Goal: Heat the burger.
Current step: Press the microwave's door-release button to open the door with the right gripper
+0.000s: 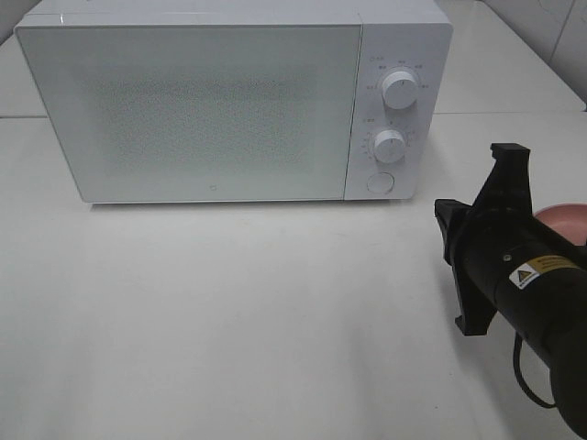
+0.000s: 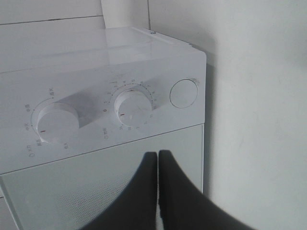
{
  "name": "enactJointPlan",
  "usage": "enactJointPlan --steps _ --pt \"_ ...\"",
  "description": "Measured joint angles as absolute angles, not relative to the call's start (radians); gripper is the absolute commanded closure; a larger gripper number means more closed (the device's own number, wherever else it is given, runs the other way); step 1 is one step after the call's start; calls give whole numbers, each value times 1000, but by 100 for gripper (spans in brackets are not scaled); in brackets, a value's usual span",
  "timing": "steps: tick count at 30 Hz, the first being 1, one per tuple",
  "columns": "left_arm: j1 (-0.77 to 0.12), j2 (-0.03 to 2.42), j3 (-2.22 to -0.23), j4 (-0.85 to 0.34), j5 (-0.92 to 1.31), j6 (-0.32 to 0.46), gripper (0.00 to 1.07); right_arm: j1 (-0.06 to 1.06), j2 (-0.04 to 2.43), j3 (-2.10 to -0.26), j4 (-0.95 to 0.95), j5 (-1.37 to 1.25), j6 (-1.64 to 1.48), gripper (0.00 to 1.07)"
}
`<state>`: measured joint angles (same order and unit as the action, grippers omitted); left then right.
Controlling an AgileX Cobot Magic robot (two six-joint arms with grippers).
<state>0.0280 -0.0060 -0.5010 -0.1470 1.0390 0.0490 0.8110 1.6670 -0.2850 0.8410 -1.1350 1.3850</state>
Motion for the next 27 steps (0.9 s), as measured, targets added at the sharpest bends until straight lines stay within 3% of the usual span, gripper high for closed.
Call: enactJointPlan --steps 13,27 --pt "28 -6 -501 -147 1039 49 4 808 1816 -373 837 -1137 1445 107" --pt "28 -6 -501 -147 1039 49 4 694 1872 -517 806 -1030 1413 107"
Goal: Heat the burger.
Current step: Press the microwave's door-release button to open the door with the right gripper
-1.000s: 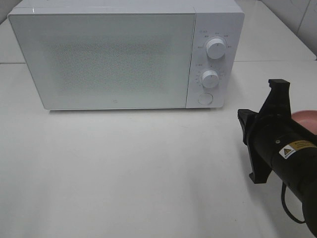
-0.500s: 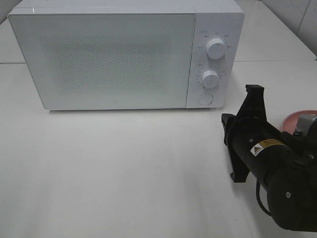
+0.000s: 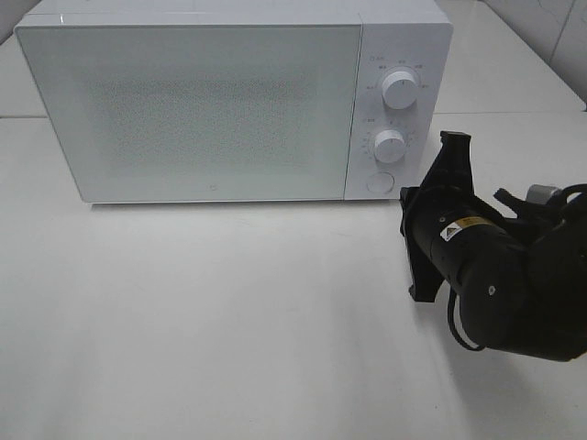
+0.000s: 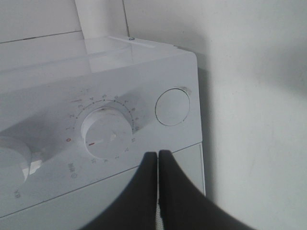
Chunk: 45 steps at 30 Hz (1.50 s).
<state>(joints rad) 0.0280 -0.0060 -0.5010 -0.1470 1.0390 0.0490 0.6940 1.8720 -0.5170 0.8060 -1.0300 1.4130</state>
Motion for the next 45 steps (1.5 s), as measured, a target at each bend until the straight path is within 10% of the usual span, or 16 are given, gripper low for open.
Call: enactJointPlan --steps 45 --pt "28 -6 -501 -146 1039 49 4 632 2143 -819 821 -953 1385 107"
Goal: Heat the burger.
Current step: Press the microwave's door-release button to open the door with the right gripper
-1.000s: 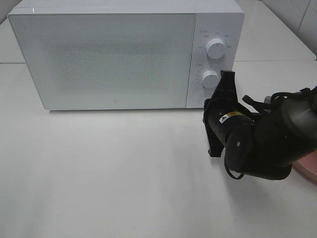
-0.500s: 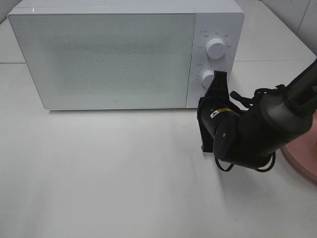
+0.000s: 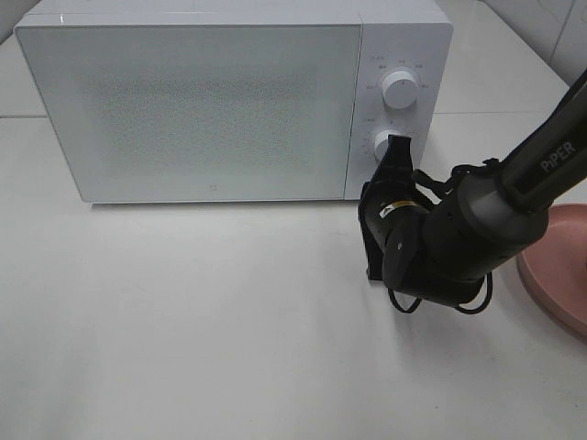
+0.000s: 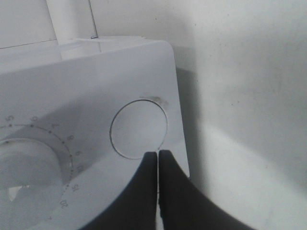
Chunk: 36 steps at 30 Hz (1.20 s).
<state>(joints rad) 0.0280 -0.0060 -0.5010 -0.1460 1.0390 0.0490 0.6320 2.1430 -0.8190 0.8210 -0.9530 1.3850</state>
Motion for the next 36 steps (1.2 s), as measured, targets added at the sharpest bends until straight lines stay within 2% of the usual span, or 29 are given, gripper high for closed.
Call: enactJointPlan --steps 15,36 --pt "28 -6 -501 -146 1039 49 4 585 2157 -854 820 -959 1359 107" --pt "28 -6 -501 -146 1039 49 4 585 2177 -877 819 -950 1355 107"
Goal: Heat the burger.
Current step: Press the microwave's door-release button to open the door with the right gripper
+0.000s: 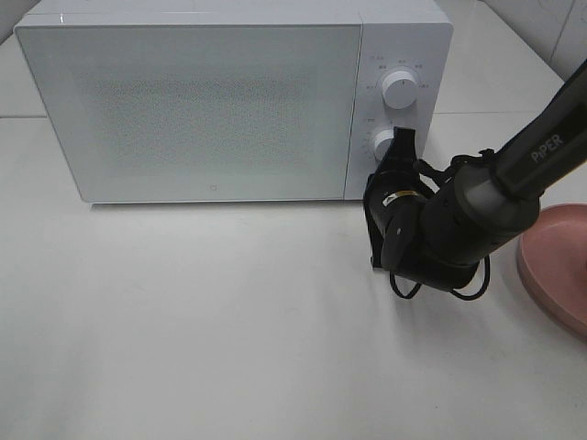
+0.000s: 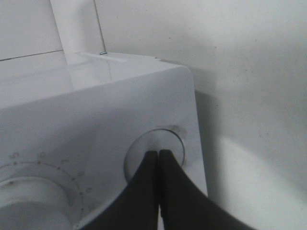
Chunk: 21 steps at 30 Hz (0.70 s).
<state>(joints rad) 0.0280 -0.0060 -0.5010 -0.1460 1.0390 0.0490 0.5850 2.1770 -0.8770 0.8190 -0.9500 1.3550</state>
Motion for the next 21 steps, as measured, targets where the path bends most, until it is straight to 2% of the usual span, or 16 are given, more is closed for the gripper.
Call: enactJointPlan --steps 21 --pt "28 -6 -501 -146 1039 49 4 599 2215 -961 938 -949 1251 107"
